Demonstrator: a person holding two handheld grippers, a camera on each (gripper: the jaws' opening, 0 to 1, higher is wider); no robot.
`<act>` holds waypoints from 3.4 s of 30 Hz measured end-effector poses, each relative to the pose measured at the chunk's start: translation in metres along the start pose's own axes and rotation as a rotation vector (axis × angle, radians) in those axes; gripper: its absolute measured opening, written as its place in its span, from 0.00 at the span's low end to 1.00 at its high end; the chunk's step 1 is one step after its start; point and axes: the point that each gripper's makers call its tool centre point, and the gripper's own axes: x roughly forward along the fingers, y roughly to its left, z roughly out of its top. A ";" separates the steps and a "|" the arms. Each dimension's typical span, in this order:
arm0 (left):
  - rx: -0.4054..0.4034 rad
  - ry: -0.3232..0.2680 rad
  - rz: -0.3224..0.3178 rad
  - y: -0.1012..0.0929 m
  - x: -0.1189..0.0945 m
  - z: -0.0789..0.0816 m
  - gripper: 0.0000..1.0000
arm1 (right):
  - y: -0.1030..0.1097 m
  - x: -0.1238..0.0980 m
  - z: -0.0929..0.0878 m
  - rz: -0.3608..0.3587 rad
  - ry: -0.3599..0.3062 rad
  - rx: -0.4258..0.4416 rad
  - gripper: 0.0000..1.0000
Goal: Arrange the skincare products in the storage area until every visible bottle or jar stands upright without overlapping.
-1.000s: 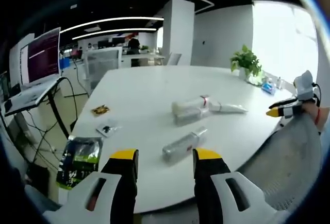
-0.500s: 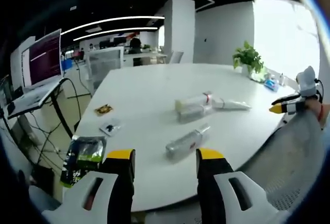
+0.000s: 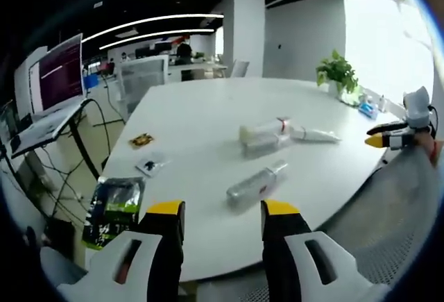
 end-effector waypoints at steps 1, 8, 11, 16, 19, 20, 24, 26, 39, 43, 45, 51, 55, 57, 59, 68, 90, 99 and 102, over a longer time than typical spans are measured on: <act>-0.001 0.003 0.004 0.001 0.000 0.000 0.40 | 0.000 0.000 0.000 0.000 0.000 0.004 0.26; -0.029 -0.023 0.011 0.003 -0.001 0.003 0.39 | -0.005 -0.002 0.007 -0.015 -0.053 0.035 0.27; -0.027 -0.015 0.002 0.002 -0.001 0.002 0.38 | -0.004 -0.002 0.007 -0.006 -0.054 0.047 0.28; -0.052 -0.052 0.014 0.005 -0.003 0.007 0.37 | -0.004 -0.002 0.010 0.001 -0.077 0.041 0.28; -0.058 -0.051 0.013 0.007 -0.002 0.007 0.38 | 0.001 -0.001 0.010 0.025 -0.069 0.036 0.29; -0.055 -0.041 0.004 0.006 -0.001 0.005 0.38 | 0.002 -0.001 0.010 0.034 -0.069 0.023 0.30; -0.037 -0.035 0.006 0.004 -0.001 0.004 0.38 | 0.009 -0.001 0.016 0.099 -0.114 0.010 0.35; -0.076 -0.048 0.005 0.005 -0.002 0.006 0.40 | 0.017 0.000 0.023 0.183 -0.158 0.016 0.38; -0.056 -0.061 0.005 0.002 -0.003 0.009 0.41 | -0.030 0.027 0.037 0.175 -0.151 -0.026 0.41; -0.059 -0.059 0.007 0.002 -0.003 0.008 0.40 | -0.041 0.039 0.039 0.180 -0.137 0.006 0.43; -0.059 -0.058 0.009 0.002 -0.003 0.008 0.40 | -0.045 0.046 0.040 0.177 -0.124 -0.003 0.43; -0.055 -0.054 0.010 0.004 -0.003 0.007 0.40 | -0.052 0.070 0.043 0.184 -0.073 -0.081 0.45; -0.054 -0.054 0.009 0.004 -0.003 0.007 0.40 | -0.050 0.086 0.047 0.212 -0.050 -0.114 0.46; -0.055 -0.055 0.010 0.005 -0.003 0.007 0.40 | -0.050 0.093 0.046 0.222 -0.035 -0.112 0.46; -0.052 -0.053 0.011 0.005 -0.002 0.007 0.40 | -0.048 0.099 0.044 0.244 -0.017 -0.109 0.46; -0.046 -0.043 0.008 0.004 -0.002 0.006 0.39 | -0.038 0.126 0.034 0.361 0.098 -0.150 0.46; -0.044 -0.022 0.005 0.002 -0.002 0.003 0.38 | -0.017 0.164 0.006 0.528 0.306 -0.404 0.36; -0.039 -0.008 -0.006 0.001 -0.001 0.000 0.38 | -0.013 0.159 0.002 0.515 0.273 -0.470 0.29; -0.035 0.012 -0.020 -0.001 0.000 -0.003 0.38 | -0.007 0.153 -0.002 0.541 0.261 -0.501 0.29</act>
